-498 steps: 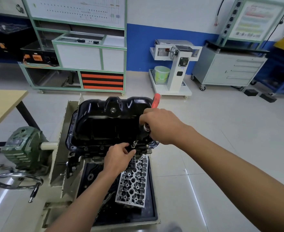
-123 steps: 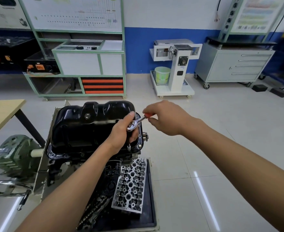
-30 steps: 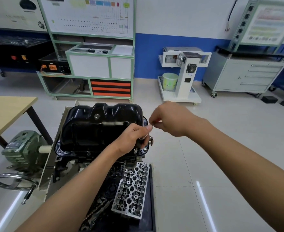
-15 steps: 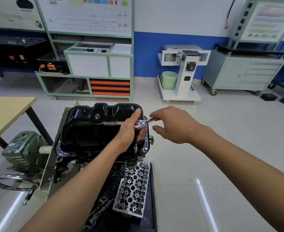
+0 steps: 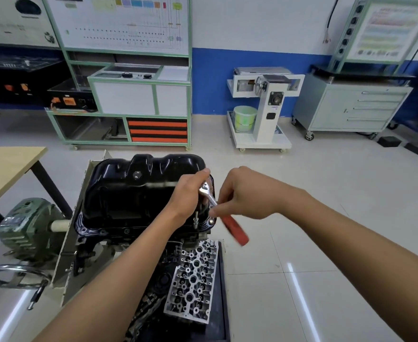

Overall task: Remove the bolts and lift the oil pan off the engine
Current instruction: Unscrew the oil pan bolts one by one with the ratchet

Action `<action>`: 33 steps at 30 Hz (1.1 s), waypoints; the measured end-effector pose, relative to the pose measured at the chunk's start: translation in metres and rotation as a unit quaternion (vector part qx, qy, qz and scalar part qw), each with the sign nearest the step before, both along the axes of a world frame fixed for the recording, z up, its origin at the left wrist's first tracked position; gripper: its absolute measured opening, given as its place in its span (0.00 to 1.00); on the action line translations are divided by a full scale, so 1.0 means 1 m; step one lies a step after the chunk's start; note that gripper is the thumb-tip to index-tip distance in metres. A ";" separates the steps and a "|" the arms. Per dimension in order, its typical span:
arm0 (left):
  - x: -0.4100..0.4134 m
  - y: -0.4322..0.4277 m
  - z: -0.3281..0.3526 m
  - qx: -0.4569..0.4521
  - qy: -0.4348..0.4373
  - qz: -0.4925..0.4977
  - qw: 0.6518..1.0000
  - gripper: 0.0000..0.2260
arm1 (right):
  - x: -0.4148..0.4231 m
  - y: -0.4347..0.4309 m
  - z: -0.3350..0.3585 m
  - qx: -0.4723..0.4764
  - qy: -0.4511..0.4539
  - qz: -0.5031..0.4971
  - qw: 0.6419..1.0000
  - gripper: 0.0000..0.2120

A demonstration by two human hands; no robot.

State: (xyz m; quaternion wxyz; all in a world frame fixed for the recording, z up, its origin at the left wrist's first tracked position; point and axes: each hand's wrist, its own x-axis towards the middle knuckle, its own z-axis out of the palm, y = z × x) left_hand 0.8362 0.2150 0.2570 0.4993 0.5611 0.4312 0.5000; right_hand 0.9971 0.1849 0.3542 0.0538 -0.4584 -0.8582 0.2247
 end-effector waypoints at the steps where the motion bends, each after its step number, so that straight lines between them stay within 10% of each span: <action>1: -0.003 0.001 0.002 0.004 0.007 -0.015 1.000 0.24 | 0.003 0.005 0.003 0.016 -0.016 -0.007 1.000 0.11; 4: -0.011 0.003 0.006 -0.001 0.033 -0.093 0.995 0.22 | 0.007 0.024 0.005 0.120 -0.085 -0.044 0.988 0.03; 11: -0.006 0.001 -0.001 -0.016 0.047 -0.194 0.980 0.25 | -0.013 0.046 -0.014 0.165 -0.019 0.039 0.985 0.20; 16: -0.010 0.002 -0.001 -0.018 0.032 -0.159 0.987 0.27 | 0.002 0.048 -0.022 0.100 0.080 0.042 0.991 0.23; 23: -0.004 0.000 -0.004 -0.009 0.013 -0.058 0.998 0.29 | 0.019 0.027 -0.012 0.179 -0.040 -0.023 0.983 0.09; 33: 0.002 -0.003 -0.010 -0.011 -0.054 -0.007 0.998 0.24 | -0.017 -0.009 -0.021 0.062 0.006 0.022 0.998 0.26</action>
